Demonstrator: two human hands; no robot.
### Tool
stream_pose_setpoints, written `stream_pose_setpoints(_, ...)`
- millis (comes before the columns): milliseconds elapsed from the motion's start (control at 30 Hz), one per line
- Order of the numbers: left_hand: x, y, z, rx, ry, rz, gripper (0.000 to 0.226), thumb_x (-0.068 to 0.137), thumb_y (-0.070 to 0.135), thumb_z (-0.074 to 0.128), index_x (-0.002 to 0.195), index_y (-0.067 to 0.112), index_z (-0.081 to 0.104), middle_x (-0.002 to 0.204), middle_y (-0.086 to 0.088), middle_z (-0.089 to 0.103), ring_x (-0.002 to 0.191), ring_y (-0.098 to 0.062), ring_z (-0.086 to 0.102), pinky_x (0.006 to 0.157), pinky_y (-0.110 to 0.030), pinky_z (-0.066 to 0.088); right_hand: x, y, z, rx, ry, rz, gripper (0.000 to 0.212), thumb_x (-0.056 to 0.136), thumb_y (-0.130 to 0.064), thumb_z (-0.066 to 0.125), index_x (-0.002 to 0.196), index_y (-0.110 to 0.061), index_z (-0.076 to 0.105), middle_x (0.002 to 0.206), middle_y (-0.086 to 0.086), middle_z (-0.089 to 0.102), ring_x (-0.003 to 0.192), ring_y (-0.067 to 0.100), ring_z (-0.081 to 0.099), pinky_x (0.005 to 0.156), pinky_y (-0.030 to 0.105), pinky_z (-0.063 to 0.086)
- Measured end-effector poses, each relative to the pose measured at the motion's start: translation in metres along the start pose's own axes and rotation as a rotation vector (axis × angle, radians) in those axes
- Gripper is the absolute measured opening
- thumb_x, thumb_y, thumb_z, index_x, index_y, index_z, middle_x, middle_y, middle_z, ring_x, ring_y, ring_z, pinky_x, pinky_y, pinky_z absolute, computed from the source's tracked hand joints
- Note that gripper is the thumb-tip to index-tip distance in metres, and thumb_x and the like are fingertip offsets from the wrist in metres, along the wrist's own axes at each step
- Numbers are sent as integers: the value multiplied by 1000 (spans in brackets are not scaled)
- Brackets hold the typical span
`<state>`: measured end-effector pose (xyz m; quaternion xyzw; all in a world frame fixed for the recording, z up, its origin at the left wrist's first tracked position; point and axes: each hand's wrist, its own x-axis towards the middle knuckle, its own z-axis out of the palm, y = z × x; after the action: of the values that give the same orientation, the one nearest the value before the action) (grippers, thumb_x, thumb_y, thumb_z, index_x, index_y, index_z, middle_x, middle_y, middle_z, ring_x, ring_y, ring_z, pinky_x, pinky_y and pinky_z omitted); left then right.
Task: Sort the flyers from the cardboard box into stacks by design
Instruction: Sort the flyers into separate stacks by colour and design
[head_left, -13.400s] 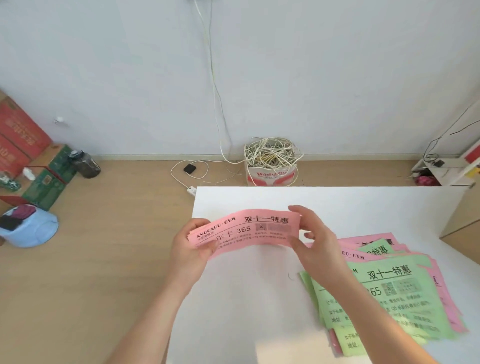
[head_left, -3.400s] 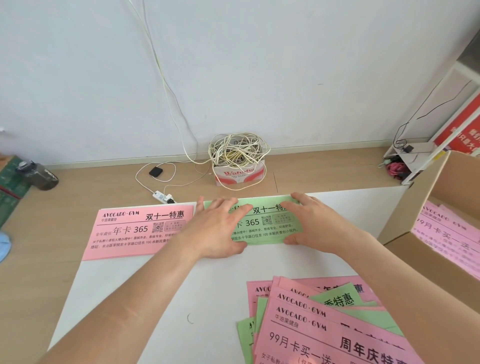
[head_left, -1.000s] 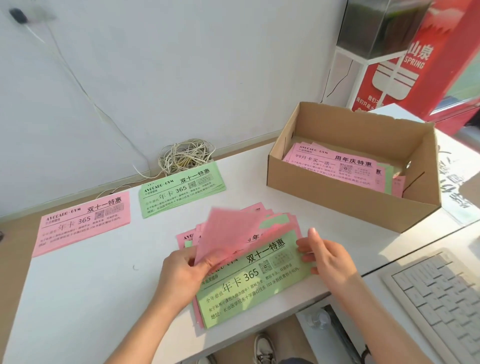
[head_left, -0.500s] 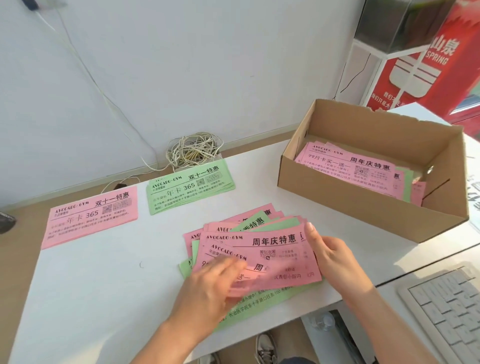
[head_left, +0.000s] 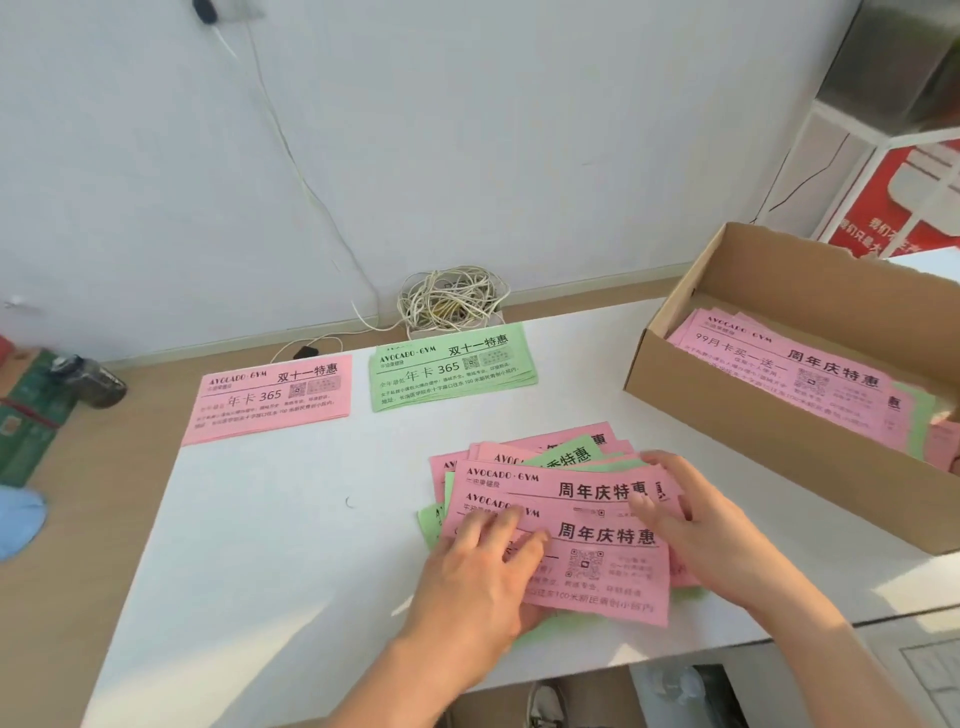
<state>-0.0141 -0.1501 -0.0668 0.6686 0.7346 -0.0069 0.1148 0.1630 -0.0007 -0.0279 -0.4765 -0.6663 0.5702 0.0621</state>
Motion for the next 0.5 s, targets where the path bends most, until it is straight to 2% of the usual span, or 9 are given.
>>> stream_pose_setpoints(100,1,3,-4,-13,-24,-47,82,78,68,53,144,30,23,153,-2,16,136,-27,20,109,-46,31,-1,-7,7,-173,20,-36,57,84,-7,67,115,-48,43,102,-16,67,75,5,69,50,19,51)
stream_pose_setpoints(167,-1,2,-10,-80,-79,-88,87,78,73,47,148,31,16,156,5,2,140,-19,4,116,-45,17,-1,-13,10,-289,68,-85,63,83,-4,64,108,-57,40,107,-14,62,80,6,65,52,20,49)
stream_pose_setpoints(233,-5,-8,-11,-256,24,-154,88,78,70,50,148,30,16,156,11,0,140,-9,0,118,-42,14,-4,-22,10,-288,89,-139,64,82,-3,64,103,-59,43,100,-15,65,80,8,66,60,28,54)
stream_pose_setpoints(300,-12,-23,-15,-572,233,-289,93,73,63,62,148,33,14,154,12,16,139,-5,12,116,-36,21,-9,-36,10,-229,80,-192,59,83,-1,65,103,-55,48,91,-15,70,78,8,68,67,35,58)
stream_pose_setpoints(367,-22,-40,-28,-993,373,-436,95,66,51,76,143,37,22,138,14,47,128,-3,42,106,-33,39,-14,-54,15,-157,33,-231,51,85,0,65,105,-45,53,87,-17,72,76,5,70,66,32,59)
stream_pose_setpoints(433,-36,-57,-43,-1335,436,-492,84,63,31,82,133,28,35,116,10,66,110,-8,61,94,-35,50,-17,-73,27,-111,-2,-263,45,85,0,66,105,-38,56,85,-17,73,76,3,71,70,31,59)
stream_pose_setpoints(500,-54,-75,-57,-1515,481,-507,65,63,13,79,121,17,51,106,0,71,103,-21,66,85,-40,55,-17,-91,46,-76,-17,-314,40,84,1,67,104,-32,60,85,-14,75,79,5,71,78,32,56)
